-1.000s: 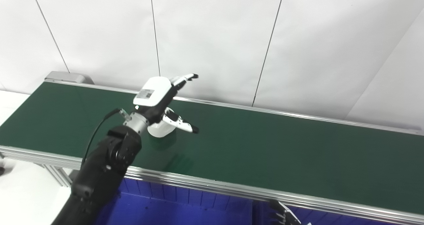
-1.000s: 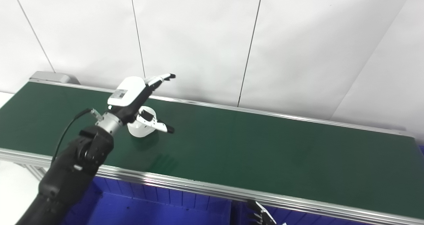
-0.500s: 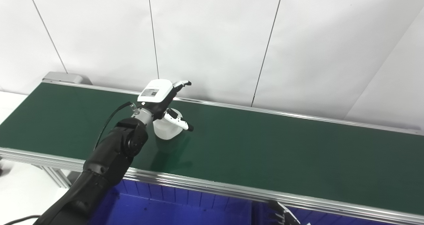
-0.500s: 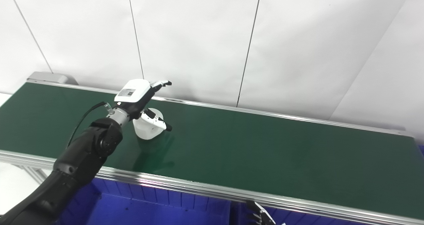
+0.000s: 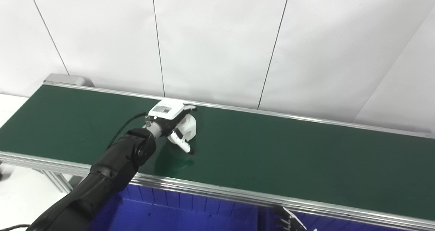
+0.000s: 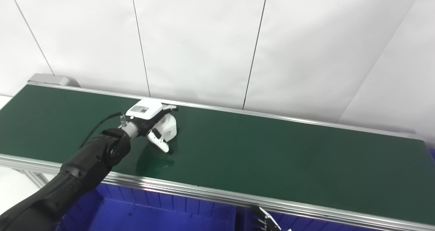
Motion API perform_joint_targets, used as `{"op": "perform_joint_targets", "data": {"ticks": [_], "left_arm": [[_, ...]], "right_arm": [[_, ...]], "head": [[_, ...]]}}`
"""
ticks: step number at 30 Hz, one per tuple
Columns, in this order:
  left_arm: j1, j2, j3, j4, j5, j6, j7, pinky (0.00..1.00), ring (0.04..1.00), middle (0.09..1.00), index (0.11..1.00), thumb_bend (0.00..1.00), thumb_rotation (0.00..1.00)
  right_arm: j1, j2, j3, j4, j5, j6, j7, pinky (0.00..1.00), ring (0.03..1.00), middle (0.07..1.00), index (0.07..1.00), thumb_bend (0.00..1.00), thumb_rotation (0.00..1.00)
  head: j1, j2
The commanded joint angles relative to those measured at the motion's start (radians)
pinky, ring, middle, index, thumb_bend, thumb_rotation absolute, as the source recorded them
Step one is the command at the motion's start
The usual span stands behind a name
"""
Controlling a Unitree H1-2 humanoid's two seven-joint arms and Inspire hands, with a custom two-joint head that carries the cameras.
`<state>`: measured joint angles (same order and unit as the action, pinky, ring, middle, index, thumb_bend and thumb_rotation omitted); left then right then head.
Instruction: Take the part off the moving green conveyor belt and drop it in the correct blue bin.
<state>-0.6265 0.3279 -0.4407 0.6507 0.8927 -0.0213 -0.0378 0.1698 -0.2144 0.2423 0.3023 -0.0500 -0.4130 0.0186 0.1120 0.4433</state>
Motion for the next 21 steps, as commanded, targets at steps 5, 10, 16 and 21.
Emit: {"op": "perform_joint_targets", "data": {"ticks": [5, 10, 16, 21], "left_arm": [[-0.039, 0.002, -0.004, 0.026, -0.005, 0.057, 0.027, 0.42, 0.556, 0.664, 0.595, 0.66, 0.03], [-0.054, -0.012, -0.004, 0.060, -0.028, 0.050, 0.072, 0.30, 0.435, 0.504, 0.490, 0.51, 0.00], [-0.050, -0.013, -0.003, 0.036, -0.040, 0.061, 0.077, 0.31, 0.418, 0.502, 0.503, 0.50, 0.00], [-0.046, -0.009, -0.008, 0.020, -0.051, 0.050, 0.074, 0.39, 0.447, 0.531, 0.477, 0.50, 0.00]], "right_arm": [[0.002, 0.001, -0.006, -0.042, 0.016, -0.057, 0.012, 0.73, 0.803, 0.867, 0.866, 0.92, 1.00], [0.003, 0.002, -0.009, -0.044, 0.017, -0.057, 0.020, 0.73, 0.801, 0.867, 0.867, 0.92, 1.00], [0.005, 0.005, -0.011, -0.047, 0.022, -0.057, 0.027, 0.73, 0.805, 0.868, 0.866, 0.91, 1.00], [0.007, 0.004, -0.011, -0.048, 0.016, -0.057, 0.025, 0.73, 0.802, 0.867, 0.866, 0.92, 1.00]], "head": [[0.001, 0.003], [0.002, 0.002], [-0.002, 0.003], [-0.001, 0.003]]}}
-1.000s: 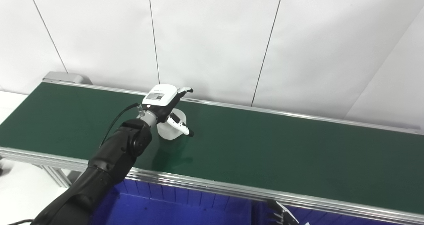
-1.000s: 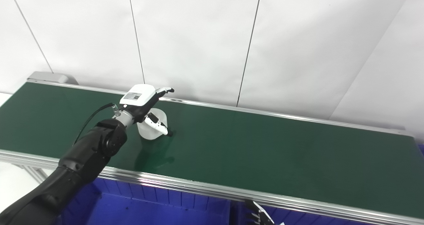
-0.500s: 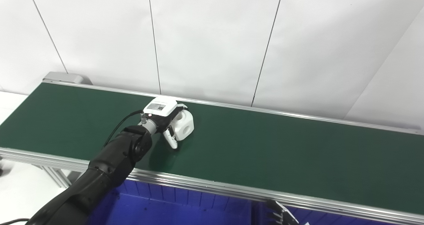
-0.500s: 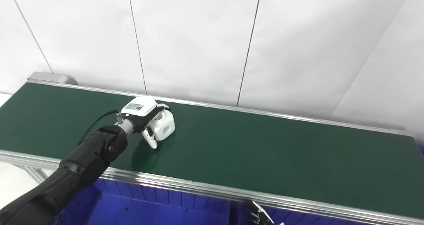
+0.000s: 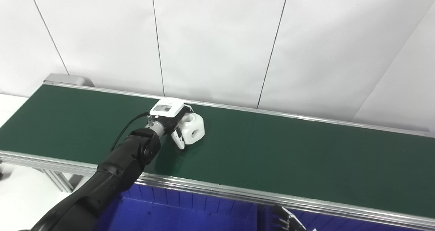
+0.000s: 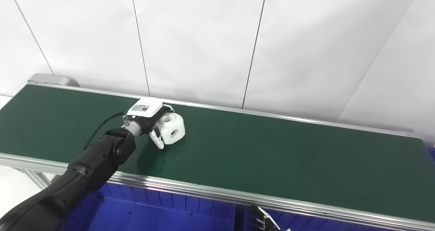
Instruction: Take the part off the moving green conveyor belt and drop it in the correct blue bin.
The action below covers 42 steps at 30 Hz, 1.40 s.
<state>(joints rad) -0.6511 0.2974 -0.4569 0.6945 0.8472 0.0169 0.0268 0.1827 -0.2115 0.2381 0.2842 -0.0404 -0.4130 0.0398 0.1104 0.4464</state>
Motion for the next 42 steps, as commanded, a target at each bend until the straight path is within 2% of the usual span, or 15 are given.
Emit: {"op": "perform_joint_targets", "data": {"ticks": [1, 4, 8, 11, 15, 18, 21, 24, 26, 27, 33, 34, 35, 37, 42], "left_arm": [[-0.018, 0.021, 0.012, -0.028, -0.011, 0.013, 0.009, 0.40, 0.448, 0.540, 0.473, 0.50, 0.00], [-0.008, 0.021, 0.024, -0.047, -0.032, 0.013, 0.009, 0.39, 0.439, 0.550, 0.474, 0.50, 0.00], [0.019, 0.038, 0.040, -0.140, -0.053, 0.008, -0.009, 0.40, 0.438, 0.550, 0.471, 0.50, 0.00], [0.047, 0.055, 0.054, -0.256, -0.056, 0.033, -0.056, 0.41, 0.444, 0.548, 0.470, 0.50, 0.00], [0.112, 0.084, 0.092, -0.470, -0.091, 0.032, -0.114, 0.44, 0.460, 0.530, 0.467, 0.50, 0.00], [0.169, 0.098, 0.121, -0.631, -0.124, 0.024, -0.155, 0.40, 0.432, 0.515, 0.489, 0.50, 0.00], [0.222, 0.110, 0.137, -0.776, -0.133, 0.046, -0.218, 0.35, 0.394, 0.476, 0.519, 0.50, 0.00], [0.284, 0.115, 0.153, -0.883, -0.147, 0.050, -0.262, 0.32, 0.381, 0.464, 0.528, 0.50, 0.00], [0.323, 0.116, 0.160, -0.946, -0.148, 0.061, -0.295, 0.34, 0.397, 0.492, 0.517, 0.50, 0.00], [0.341, 0.116, 0.161, -0.969, -0.144, 0.061, -0.306, 0.34, 0.400, 0.496, 0.516, 0.50, 0.00], [0.441, 0.108, 0.162, -1.087, -0.110, 0.092, -0.384, 0.34, 0.397, 0.485, 0.523, 0.50, 0.00], [0.467, 0.106, 0.156, -1.104, -0.095, 0.091, -0.392, 0.34, 0.396, 0.484, 0.524, 0.50, 0.00], [0.484, 0.104, 0.152, -1.115, -0.084, 0.089, -0.398, 0.35, 0.397, 0.494, 0.521, 0.50, 0.00], [0.529, 0.098, 0.136, -1.131, -0.070, 0.084, -0.412, 0.36, 0.401, 0.502, 0.517, 0.50, 0.00], [0.606, 0.084, 0.082, -1.118, -0.014, 0.073, -0.436, 0.38, 0.411, 0.523, 0.507, 0.50, 0.00]], "right_arm": [[-0.006, 0.001, -0.007, -0.031, 0.006, -0.057, 0.004, 0.73, 0.801, 0.867, 0.866, 0.92, 1.00], [-0.006, 0.002, -0.008, -0.031, 0.011, -0.057, 0.010, 0.73, 0.798, 0.867, 0.865, 0.92, 1.00], [-0.003, 0.001, -0.009, -0.044, 0.012, -0.057, 0.016, 0.73, 0.798, 0.867, 0.867, 0.90, 1.00], [0.000, 0.001, -0.011, -0.054, 0.013, -0.057, 0.022, 0.74, 0.800, 0.868, 0.868, 0.88, 1.00], [0.003, 0.003, -0.010, -0.073, 0.008, -0.057, 0.025, 0.74, 0.801, 0.872, 0.872, 0.88, 1.00], [0.006, 0.003, -0.009, -0.089, -0.001, -0.057, 0.018, 0.75, 0.800, 0.878, 0.875, 0.89, 1.00], [0.009, 0.002, -0.011, -0.099, -0.003, -0.057, 0.020, 0.75, 0.806, 0.885, 0.880, 0.89, 1.00], [0.013, -0.004, -0.014, -0.113, -0.004, -0.057, 0.023, 0.75, 0.808, 0.889, 0.886, 0.90, 1.00], [0.017, -0.008, -0.019, -0.126, 0.000, -0.057, 0.028, 0.76, 0.811, 0.887, 0.888, 0.90, 1.00], [0.019, -0.010, -0.021, -0.132, 0.000, -0.057, 0.029, 0.76, 0.810, 0.887, 0.887, 0.90, 1.00], [0.027, -0.013, -0.044, -0.172, 0.010, -0.057, 0.046, 0.76, 0.804, 0.874, 0.880, 0.91, 1.00], [0.027, -0.014, -0.048, -0.180, 0.015, -0.057, 0.053, 0.76, 0.804, 0.874, 0.880, 0.91, 1.00], [0.027, -0.015, -0.051, -0.186, 0.018, -0.057, 0.058, 0.76, 0.803, 0.875, 0.879, 0.90, 1.00], [0.026, -0.017, -0.059, -0.201, 0.024, -0.056, 0.070, 0.76, 0.800, 0.874, 0.878, 0.90, 1.00], [0.021, -0.015, -0.075, -0.224, 0.016, -0.050, 0.085, 0.75, 0.792, 0.871, 0.877, 0.91, 1.00]], "head": [[0.001, 0.001], [0.001, 0.001], [-0.005, 0.017], [-0.012, 0.046], [-0.030, 0.083], [-0.037, 0.109], [-0.032, 0.133], [-0.022, 0.169], [-0.015, 0.196], [-0.015, 0.196], [0.007, 0.259], [0.012, 0.280], [0.012, 0.280], [0.015, 0.308], [0.019, 0.330]]}}
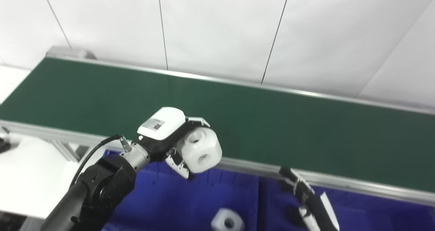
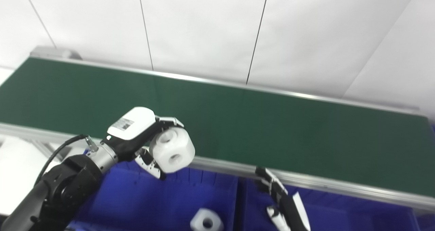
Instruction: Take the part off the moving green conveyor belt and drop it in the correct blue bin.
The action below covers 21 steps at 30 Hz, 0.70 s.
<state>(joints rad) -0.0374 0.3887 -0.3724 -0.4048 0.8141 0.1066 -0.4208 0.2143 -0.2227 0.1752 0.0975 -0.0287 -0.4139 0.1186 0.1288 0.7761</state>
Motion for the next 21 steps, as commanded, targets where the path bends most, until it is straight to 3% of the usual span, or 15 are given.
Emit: {"op": "perform_joint_targets", "data": {"ticks": [1, 11, 17, 21], "left_arm": [[0.003, -0.009, -0.012, -0.005, 0.027, -0.027, 0.017, 0.37, 0.407, 0.517, 0.512, 0.50, 0.00], [0.035, -0.021, -0.106, 0.171, 0.149, -0.108, 0.072, 0.37, 0.405, 0.520, 0.512, 0.50, 0.00], [0.019, -0.036, -0.135, 0.242, 0.188, -0.102, 0.047, 0.34, 0.386, 0.504, 0.533, 0.50, 0.00], [0.005, -0.047, -0.140, 0.279, 0.212, -0.099, 0.069, 0.30, 0.378, 0.492, 0.537, 0.50, 0.00]], "right_arm": [[-0.010, -0.003, -0.014, -0.040, 0.006, -0.048, 0.009, 0.75, 0.792, 0.872, 0.878, 0.91, 1.00], [-0.005, 0.003, -0.026, -0.069, 0.018, -0.020, 0.034, 0.75, 0.791, 0.865, 0.885, 0.93, 1.00], [-0.009, 0.010, -0.030, -0.068, 0.017, -0.020, 0.037, 0.75, 0.785, 0.860, 0.882, 0.93, 1.00], [-0.008, 0.014, -0.031, -0.070, 0.015, -0.014, 0.037, 0.75, 0.787, 0.872, 0.883, 0.93, 1.00]], "head": [[0.000, 0.004], [-0.003, 0.022], [-0.010, 0.023], [-0.016, 0.021]]}}
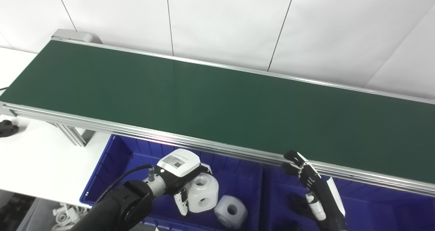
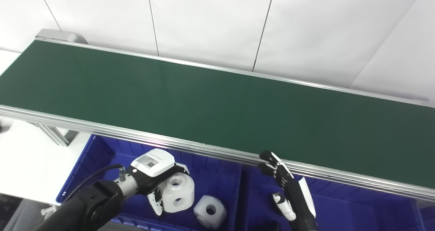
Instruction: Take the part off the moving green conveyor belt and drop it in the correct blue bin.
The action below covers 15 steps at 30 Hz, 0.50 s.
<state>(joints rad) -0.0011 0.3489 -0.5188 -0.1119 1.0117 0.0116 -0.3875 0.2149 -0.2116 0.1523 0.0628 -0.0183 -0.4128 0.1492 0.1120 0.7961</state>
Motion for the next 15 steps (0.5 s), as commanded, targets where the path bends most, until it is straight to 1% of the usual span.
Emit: {"op": "perform_joint_targets", "data": {"ticks": [1, 3, 6, 8, 10, 11, 12, 13, 14, 15], "left_arm": [[-0.029, -0.013, 0.009, -0.011, 0.028, -0.001, 0.057, 0.30, 0.378, 0.487, 0.536, 0.50, 0.00], [-0.020, -0.025, 0.018, -0.008, 0.051, 0.004, 0.104, 0.30, 0.382, 0.486, 0.531, 0.50, 0.00], [-0.011, -0.036, 0.031, -0.007, 0.056, 0.006, 0.139, 0.32, 0.405, 0.523, 0.508, 0.50, 0.00], [-0.008, -0.036, 0.033, -0.004, 0.056, 0.002, 0.149, 0.31, 0.439, 0.550, 0.508, 0.47, 0.00], [-0.006, -0.032, 0.026, -0.013, 0.088, 0.000, 0.164, 0.34, 0.442, 0.548, 0.493, 0.49, 0.00], [-0.005, -0.030, 0.023, -0.021, 0.107, 0.003, 0.163, 0.38, 0.491, 0.539, 0.480, 0.51, 0.00], [-0.006, -0.028, 0.018, -0.028, 0.128, 0.006, 0.158, 0.43, 0.536, 0.594, 0.487, 0.51, 0.03], [-0.008, -0.025, 0.014, -0.033, 0.146, 0.005, 0.155, 0.49, 0.603, 0.654, 0.558, 0.71, 0.10], [-0.010, -0.022, 0.012, -0.037, 0.161, 0.002, 0.155, 0.59, 0.674, 0.710, 0.616, 0.85, 0.19], [-0.010, -0.020, 0.011, -0.039, 0.169, -0.002, 0.159, 0.66, 0.716, 0.744, 0.648, 0.90, 0.25]], "right_arm": [[-0.008, 0.003, -0.008, -0.036, 0.003, -0.015, 0.006, 0.75, 0.787, 0.872, 0.884, 0.93, 1.00], [-0.007, 0.004, -0.009, -0.035, 0.001, -0.016, 0.006, 0.75, 0.785, 0.866, 0.884, 0.93, 1.00], [-0.007, 0.006, -0.010, -0.036, 0.000, -0.010, 0.005, 0.75, 0.788, 0.876, 0.882, 0.94, 1.00], [-0.007, 0.006, -0.011, -0.035, 0.000, -0.011, 0.005, 0.75, 0.789, 0.876, 0.882, 0.94, 1.00], [-0.009, 0.005, -0.010, -0.031, 0.005, -0.013, 0.009, 0.75, 0.790, 0.877, 0.883, 0.93, 1.00], [-0.009, 0.005, -0.010, -0.031, 0.005, -0.012, 0.009, 0.75, 0.792, 0.878, 0.884, 0.93, 1.00], [-0.009, 0.005, -0.010, -0.030, 0.004, -0.013, 0.009, 0.75, 0.792, 0.877, 0.884, 0.93, 1.00], [-0.009, 0.005, -0.010, -0.029, 0.003, -0.014, 0.009, 0.74, 0.790, 0.875, 0.884, 0.93, 1.00], [-0.010, 0.005, -0.010, -0.028, 0.002, -0.015, 0.009, 0.74, 0.789, 0.875, 0.884, 0.94, 1.00], [-0.010, 0.005, -0.010, -0.026, 0.000, -0.017, 0.008, 0.74, 0.788, 0.874, 0.883, 0.94, 1.00]], "head": [[0.001, 0.001], [-0.002, -0.002], [-0.001, -0.002], [0.000, -0.004], [0.001, -0.005], [0.000, -0.004], [-0.001, -0.005], [-0.001, -0.005], [-0.002, -0.007], [-0.002, -0.007]]}}
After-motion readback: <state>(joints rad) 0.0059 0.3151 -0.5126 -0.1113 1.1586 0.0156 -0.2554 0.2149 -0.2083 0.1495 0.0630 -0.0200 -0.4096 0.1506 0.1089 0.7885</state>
